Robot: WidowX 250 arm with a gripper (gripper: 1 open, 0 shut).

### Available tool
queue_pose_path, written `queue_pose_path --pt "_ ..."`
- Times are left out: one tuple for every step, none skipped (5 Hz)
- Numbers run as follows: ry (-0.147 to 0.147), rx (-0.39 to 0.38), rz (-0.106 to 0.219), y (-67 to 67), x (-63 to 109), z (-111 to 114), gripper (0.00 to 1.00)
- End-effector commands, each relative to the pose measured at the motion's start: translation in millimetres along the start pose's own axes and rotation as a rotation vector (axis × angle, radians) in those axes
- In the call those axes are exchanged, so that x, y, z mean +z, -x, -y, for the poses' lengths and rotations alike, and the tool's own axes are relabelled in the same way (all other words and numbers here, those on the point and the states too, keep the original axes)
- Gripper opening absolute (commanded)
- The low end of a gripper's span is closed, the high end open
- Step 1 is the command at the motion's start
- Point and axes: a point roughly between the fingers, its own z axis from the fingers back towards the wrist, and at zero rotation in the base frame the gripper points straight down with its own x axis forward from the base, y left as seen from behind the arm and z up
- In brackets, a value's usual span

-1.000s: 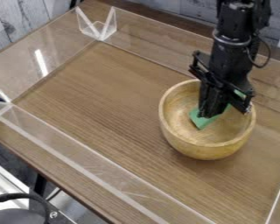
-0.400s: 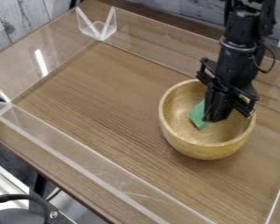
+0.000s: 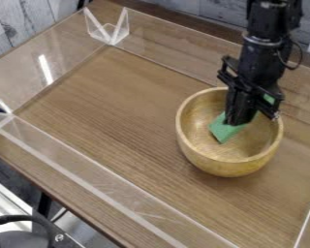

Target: Remove the green block from inside the brown bowl and put it on the table

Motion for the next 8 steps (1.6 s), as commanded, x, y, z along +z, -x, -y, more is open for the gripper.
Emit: queue_pose_path --pt "-0.038 0.027 0.09 -11.3 26.3 -8.0 0.0" --pt "-0.049 0.052 0.119 -17.5 32.2 -12.5 0.0" --pt "-0.054 0.048 0.137 -17.8 36.5 -25.2 0.0" --pt "-0.059 0.056 0.158 -17.4 42.8 -47.8 0.0" --pt "-0.07 0.068 0.167 -25.5 30.6 -55.4 0.0" --pt "-0.076 0.071 0.168 -30.7 17.8 -57.3 0.0" --pt "-0.093 0.067 0.159 -33.3 15.2 -59.6 0.0" --pt "-0.106 0.041 0.139 -27.0 10.3 -50.4 0.0"
